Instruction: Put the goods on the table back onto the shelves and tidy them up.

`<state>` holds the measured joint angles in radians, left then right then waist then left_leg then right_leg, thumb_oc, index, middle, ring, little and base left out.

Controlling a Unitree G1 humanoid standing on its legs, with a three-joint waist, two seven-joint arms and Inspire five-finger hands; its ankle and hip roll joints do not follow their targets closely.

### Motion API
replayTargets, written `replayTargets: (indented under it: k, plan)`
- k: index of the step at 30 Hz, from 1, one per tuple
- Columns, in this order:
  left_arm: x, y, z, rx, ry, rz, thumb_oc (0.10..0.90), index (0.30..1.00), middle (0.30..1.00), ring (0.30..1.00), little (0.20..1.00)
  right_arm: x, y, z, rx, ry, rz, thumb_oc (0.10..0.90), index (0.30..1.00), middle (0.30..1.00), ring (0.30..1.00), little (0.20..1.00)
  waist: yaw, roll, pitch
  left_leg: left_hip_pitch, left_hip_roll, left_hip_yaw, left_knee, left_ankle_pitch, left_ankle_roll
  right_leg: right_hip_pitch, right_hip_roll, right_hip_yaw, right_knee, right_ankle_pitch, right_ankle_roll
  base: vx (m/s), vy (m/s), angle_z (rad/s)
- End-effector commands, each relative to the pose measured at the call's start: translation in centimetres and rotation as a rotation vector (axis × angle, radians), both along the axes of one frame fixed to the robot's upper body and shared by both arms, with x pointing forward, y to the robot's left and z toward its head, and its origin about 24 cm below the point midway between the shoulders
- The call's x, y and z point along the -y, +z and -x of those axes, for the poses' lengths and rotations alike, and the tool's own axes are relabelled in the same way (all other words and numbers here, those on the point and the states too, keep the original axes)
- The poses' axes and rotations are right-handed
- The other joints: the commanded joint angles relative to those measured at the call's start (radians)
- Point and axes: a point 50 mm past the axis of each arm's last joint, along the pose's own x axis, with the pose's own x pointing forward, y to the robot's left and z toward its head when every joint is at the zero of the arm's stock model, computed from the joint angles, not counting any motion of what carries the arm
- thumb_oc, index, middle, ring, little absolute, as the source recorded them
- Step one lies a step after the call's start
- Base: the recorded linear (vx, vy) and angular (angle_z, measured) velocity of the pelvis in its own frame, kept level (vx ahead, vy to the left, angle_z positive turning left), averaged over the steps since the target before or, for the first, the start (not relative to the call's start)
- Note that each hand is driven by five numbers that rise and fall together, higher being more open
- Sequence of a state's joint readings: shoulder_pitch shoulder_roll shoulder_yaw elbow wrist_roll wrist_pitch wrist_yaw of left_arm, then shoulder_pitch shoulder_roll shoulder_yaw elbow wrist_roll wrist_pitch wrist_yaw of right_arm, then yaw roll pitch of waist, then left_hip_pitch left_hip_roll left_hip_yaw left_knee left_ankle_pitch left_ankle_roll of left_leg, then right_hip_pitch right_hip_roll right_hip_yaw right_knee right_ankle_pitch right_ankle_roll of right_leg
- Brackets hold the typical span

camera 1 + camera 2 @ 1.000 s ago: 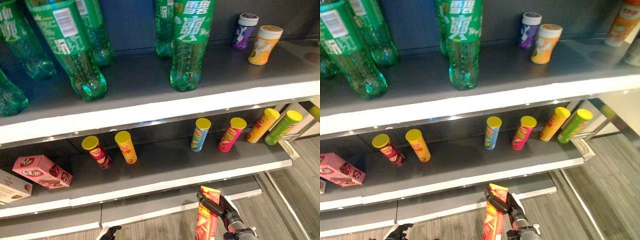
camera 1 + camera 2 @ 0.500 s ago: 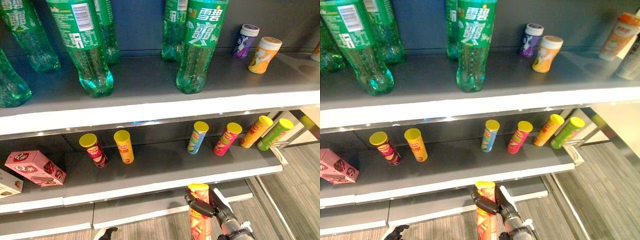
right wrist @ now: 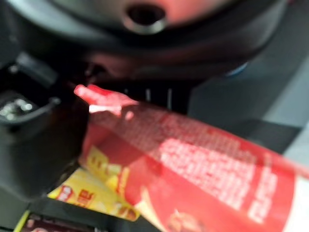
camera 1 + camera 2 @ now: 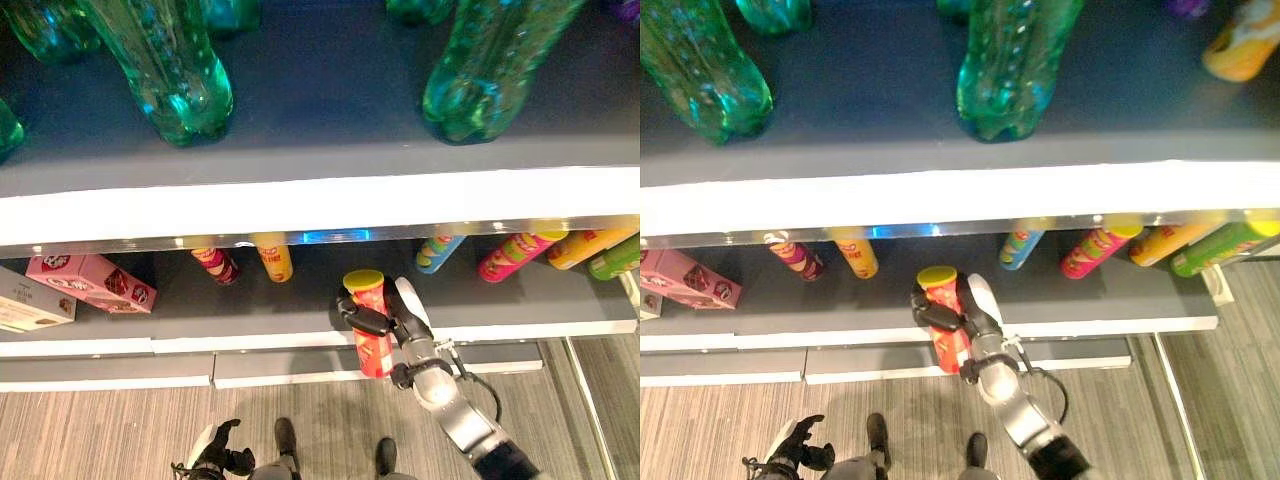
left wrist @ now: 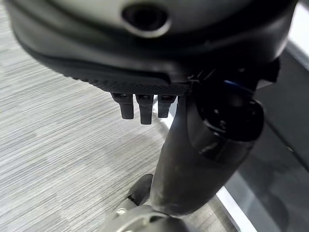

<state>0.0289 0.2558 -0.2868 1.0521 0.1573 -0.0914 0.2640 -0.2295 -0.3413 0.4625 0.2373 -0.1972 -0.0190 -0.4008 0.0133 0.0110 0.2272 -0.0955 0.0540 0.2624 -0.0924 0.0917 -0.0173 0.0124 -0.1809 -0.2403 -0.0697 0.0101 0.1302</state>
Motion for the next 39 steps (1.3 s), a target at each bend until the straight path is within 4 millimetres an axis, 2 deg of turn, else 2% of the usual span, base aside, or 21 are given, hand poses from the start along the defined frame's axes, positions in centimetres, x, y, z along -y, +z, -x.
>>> replayTargets:
  k: [1, 3, 6, 9, 10, 11, 12, 15, 16, 17, 18, 22, 24, 28, 30, 32, 33, 36, 39]
  plan:
    - [-0.1, -0.4, 0.9, -0.019, 0.018, -0.031, 0.8, 0.9, 0.9, 0.9, 0.9, -1.2, 6.7, -1.1, 0.369, -0.012, -0.097, 0.4, 0.3, 0.3, 0.3, 0.3, 0.012, 0.018, -0.011, 0.043, 0.118, 0.014, 0.005, -0.045, -0.099, -0.111, -0.067, 0.019, -0.009, 0.114, 0.047, -0.04, 0.025, 0.06]
    - [0.5, -0.3, 0.4, 0.005, 0.004, -0.028, 0.8, 0.9, 0.9, 0.9, 0.9, -1.3, 8.3, -1.2, 0.481, -0.045, -0.085, 0.4, 0.3, 0.3, 0.3, 0.3, 0.02, 0.025, -0.006, 0.032, 0.112, 0.009, 0.005, -0.047, -0.097, -0.119, -0.075, 0.015, -0.008, 0.115, 0.05, -0.03, 0.035, 0.03]
    - [0.6, -0.3, 0.2, 0.018, -0.004, -0.029, 0.8, 0.9, 0.9, 0.9, 0.9, -1.6, 8.9, -1.2, 0.521, -0.053, -0.097, 0.4, 0.3, 0.3, 0.3, 0.3, 0.022, 0.028, -0.003, 0.028, 0.11, 0.008, 0.005, -0.046, -0.096, -0.123, -0.079, 0.015, -0.008, 0.117, 0.05, -0.01, 0.024, 0.0]
    - [1.7, 0.1, -0.9, 0.079, -0.036, -0.03, 0.8, 0.9, 0.9, 0.9, 0.9, -3.0, 11.2, -0.7, 0.654, -0.075, -0.347, 0.4, 0.3, 0.3, 0.3, 0.3, 0.034, 0.047, 0.018, -0.001, 0.093, 0.004, 0.005, -0.037, -0.09, -0.152, -0.098, 0.013, -0.007, 0.136, 0.056, -0.05, 0.051, -0.03]
    - [1.7, 0.1, -0.9, 0.079, -0.037, -0.03, 0.8, 0.9, 0.9, 0.9, 0.9, -3.0, 11.2, -0.7, 0.655, -0.075, -0.347, 0.4, 0.3, 0.3, 0.3, 0.3, 0.034, 0.047, 0.017, -0.002, 0.092, 0.004, 0.005, -0.037, -0.09, -0.153, -0.099, 0.013, -0.007, 0.136, 0.056, -0.04, 0.036, -0.01]
    - [2.3, 0.4, -1.6, 0.116, -0.058, -0.021, 0.8, 0.9, 0.9, 0.9, 0.9, -3.7, 12.3, -0.1, 0.74, -0.07, -0.389, 0.4, 0.3, 0.3, 0.3, 0.3, 0.043, 0.059, 0.022, -0.018, 0.085, -0.002, 0.005, -0.033, -0.089, -0.166, -0.11, 0.01, -0.008, 0.142, 0.059, 0.0, 0.0, 0.0]
    - [2.3, 0.4, -1.6, 0.116, -0.058, -0.021, 0.8, 0.9, 0.9, 0.9, 0.9, -3.7, 12.3, -0.1, 0.74, -0.07, -0.389, 0.4, 0.3, 0.3, 0.3, 0.3, 0.043, 0.059, 0.022, -0.019, 0.085, -0.002, 0.005, -0.033, -0.089, -0.166, -0.11, 0.01, -0.008, 0.142, 0.059, -0.03, 0.034, 0.05]
    - [3.1, 0.8, -2.5, 0.162, -0.1, -0.008, 0.8, 0.9, 0.9, 0.9, 0.9, -4.5, 13.9, 0.1, 0.84, -0.066, -0.421, 0.4, 0.3, 0.3, 0.3, 0.3, 0.054, 0.075, 0.026, -0.037, 0.075, -0.008, 0.005, -0.03, -0.086, -0.179, -0.12, 0.006, -0.008, 0.149, 0.063, -0.01, 0.018, 0.01]
    - [3.6, 1.1, -3.0, 0.194, -0.122, -0.005, 0.8, 0.9, 0.9, 0.9, 0.9, -5.1, 15.1, 0.1, 0.901, -0.065, -0.459, 0.4, 0.3, 0.3, 0.3, 0.3, 0.063, 0.086, 0.031, -0.049, 0.069, -0.012, 0.005, -0.026, -0.085, -0.188, -0.128, 0.006, -0.009, 0.154, 0.065, 0.0, 0.0, 0.0]
    - [3.6, 1.1, -3.1, 0.195, -0.122, -0.006, 0.8, 0.9, 0.9, 0.9, 0.9, -5.1, 15.1, 0.1, 0.902, -0.065, -0.459, 0.4, 0.3, 0.3, 0.3, 0.3, 0.063, 0.086, 0.031, -0.05, 0.069, -0.012, 0.005, -0.026, -0.085, -0.189, -0.128, 0.006, -0.009, 0.154, 0.065, -0.04, 0.031, 0.1]
    - [4.1, 1.5, -3.8, 0.228, -0.155, -0.001, 0.8, 0.9, 0.9, 0.9, 0.9, -5.6, 16.0, 0.0, 0.945, -0.059, -0.469, 0.4, 0.3, 0.3, 0.3, 0.3, 0.074, 0.098, 0.033, -0.067, 0.063, -0.019, 0.005, -0.022, -0.084, -0.201, -0.137, 0.001, -0.009, 0.16, 0.069, -0.02, 0.021, 0.16]
    - [4.9, 2.0, -4.6, 0.276, -0.212, 0.004, 0.8, 0.9, 0.9, 0.9, 0.9, -6.1, 17.2, 0.1, 1.028, -0.06, -0.452, 0.4, 0.3, 0.3, 0.3, 0.3, 0.092, 0.115, 0.033, -0.089, 0.053, -0.028, 0.005, -0.02, -0.083, -0.217, -0.149, -0.004, -0.01, 0.168, 0.074, -0.02, 0.014, 0.11]
    - [5.6, 2.8, -5.6, 0.342, -0.28, -0.01, 0.8, 0.9, 0.9, 0.9, 0.9, -6.4, 18.3, 0.1, 1.128, -0.057, -0.392, 0.4, 0.3, 0.3, 0.3, 0.3, 0.107, 0.135, 0.037, -0.115, 0.039, -0.038, 0.005, -0.016, -0.083, -0.233, -0.164, -0.01, -0.01, 0.177, 0.082, -0.02, 0.036, 0.07]
    - [6.3, 3.5, -6.6, 0.406, -0.331, -0.02, 0.8, 0.9, 0.9, 0.9, 0.9, -6.6, 19.2, 0.1, 1.199, -0.052, -0.338, 0.4, 0.3, 0.3, 0.3, 0.3, 0.12, 0.153, 0.035, -0.141, 0.024, -0.047, 0.005, -0.013, -0.082, -0.253, -0.18, -0.016, -0.009, 0.188, 0.09, -0.02, 0.036, 0.2]
    - [6.9, 4.2, -7.3, 0.453, -0.364, -0.014, 0.8, 0.9, 0.9, 0.9, 0.9, -6.7, 20.0, 0.1, 1.268, -0.046, -0.284, 0.4, 0.3, 0.3, 0.3, 0.3, 0.129, 0.174, 0.039, -0.165, 0.009, -0.053, 0.005, -0.01, -0.083, -0.268, -0.201, -0.024, -0.007, 0.199, 0.098, -0.04, 0.047, 0.09]
    - [7.1, 4.4, -7.5, 0.466, -0.37, -0.01, 0.8, 0.9, 0.9, 0.9, 0.9, -6.5, 20.2, 0.1, 1.289, -0.056, -0.262, 0.4, 0.3, 0.3, 0.3, 0.3, 0.131, 0.181, 0.036, -0.174, 0.002, -0.057, 0.005, -0.01, -0.082, -0.276, -0.209, -0.027, -0.007, 0.203, 0.101, -0.02, 0.05, 0.16]
    - [5.9, 4.4, -7.7, 0.457, -0.35, -0.047, 0.8, 0.9, 0.9, 0.9, 0.9, -6.3, 20.2, 0.1, 1.305, -0.065, -0.25, 0.4, 0.3, 0.3, 0.3, 0.3, 0.127, 0.187, 0.039, -0.18, -0.004, -0.055, 0.005, -0.01, -0.083, -0.283, -0.214, -0.026, -0.007, 0.207, 0.105, -0.02, 0.08, 0.16]
    - [5.6, 3.7, -6.4, 0.458, -0.325, -0.076, 0.8, 0.9, 0.9, 0.9, 0.9, -6.9, 20.1, 0.4, 1.328, -0.051, -0.242, 0.4, 0.3, 0.3, 0.3, 0.3, 0.138, 0.21, 0.034, -0.2, -0.02, -0.06, 0.005, -0.01, -0.083, -0.295, -0.237, -0.039, -0.009, 0.218, 0.115, -0.03, 0.058, 0.29]
    - [5.9, 3.4, -6.0, 0.442, -0.349, -0.08, 0.8, 0.9, 0.9, 0.9, 0.9, -6.7, 20.2, 0.1, 1.342, -0.08, -0.234, 0.4, 0.3, 0.3, 0.3, 0.3, 0.138, 0.227, 0.032, -0.21, -0.036, -0.06, 0.005, -0.014, -0.081, -0.305, -0.257, -0.04, -0.008, 0.228, 0.123, -0.02, 0.066, 0.17]
